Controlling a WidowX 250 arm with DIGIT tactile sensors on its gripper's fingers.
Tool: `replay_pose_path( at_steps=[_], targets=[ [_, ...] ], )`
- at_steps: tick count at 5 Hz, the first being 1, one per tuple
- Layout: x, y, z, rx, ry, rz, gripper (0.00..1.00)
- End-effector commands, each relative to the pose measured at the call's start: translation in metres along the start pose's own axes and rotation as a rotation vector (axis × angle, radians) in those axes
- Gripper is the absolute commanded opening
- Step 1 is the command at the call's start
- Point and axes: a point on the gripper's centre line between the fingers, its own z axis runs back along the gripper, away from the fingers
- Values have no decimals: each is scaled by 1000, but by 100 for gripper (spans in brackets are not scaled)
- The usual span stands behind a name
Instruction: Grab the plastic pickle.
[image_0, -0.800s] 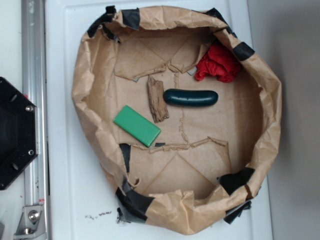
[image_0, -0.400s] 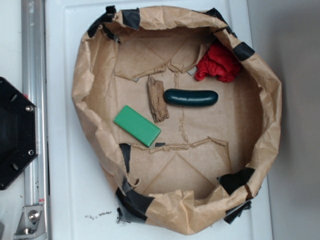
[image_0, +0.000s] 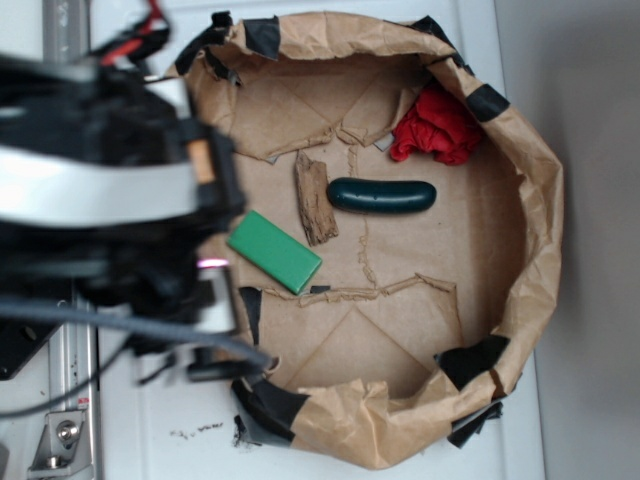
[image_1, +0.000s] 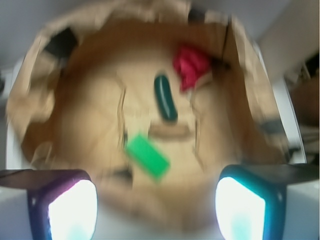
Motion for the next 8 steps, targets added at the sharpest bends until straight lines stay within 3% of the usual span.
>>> replay_pose_path(
  at_steps=[1,2,3,4,5,6,7,8],
  targets=[
    [50,-2,-78,13,-46,-96,100],
    [47,-1,-114,6,3,-131,100],
    [41,-4,-139,19,12,-174,100],
    [41,4,-151,71,21,-199,96],
    [46,13,-150,57,30,-189,0],
    [53,15,-142,58,33,-184,0],
    [55,15,-106,77,9,-142,0],
    [55,14,-66,43,-35,-120,0]
  ],
)
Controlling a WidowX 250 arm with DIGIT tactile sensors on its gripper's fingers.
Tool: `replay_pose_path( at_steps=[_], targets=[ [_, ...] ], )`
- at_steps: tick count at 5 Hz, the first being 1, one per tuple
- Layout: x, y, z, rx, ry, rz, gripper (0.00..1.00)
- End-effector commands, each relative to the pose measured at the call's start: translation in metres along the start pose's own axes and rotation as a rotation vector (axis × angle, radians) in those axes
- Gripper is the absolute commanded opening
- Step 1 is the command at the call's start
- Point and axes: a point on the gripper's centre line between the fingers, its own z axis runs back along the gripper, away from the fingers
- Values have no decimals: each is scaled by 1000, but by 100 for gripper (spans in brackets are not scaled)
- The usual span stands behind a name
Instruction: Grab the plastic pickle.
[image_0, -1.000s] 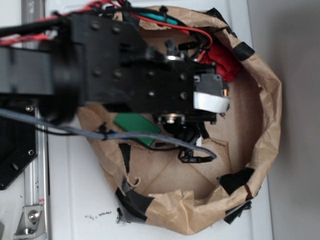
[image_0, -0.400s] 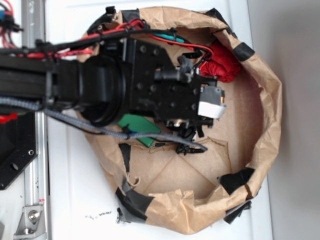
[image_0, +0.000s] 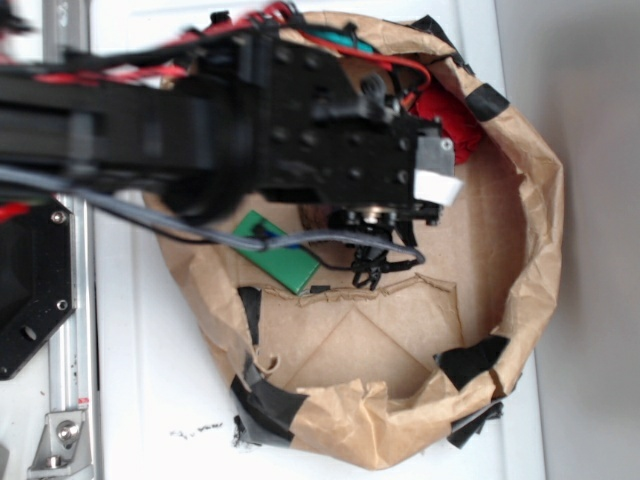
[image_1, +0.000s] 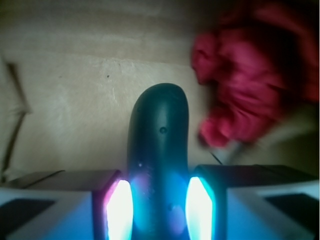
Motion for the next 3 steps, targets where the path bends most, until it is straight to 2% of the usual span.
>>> replay_pose_path(
  at_steps=[1,2,3],
  targets=[
    [-1,19,111,-32,-84,158,0],
    [-9,22,141,-16,41,190,0],
    [-25,15,149,-15,26,196,0]
  ],
)
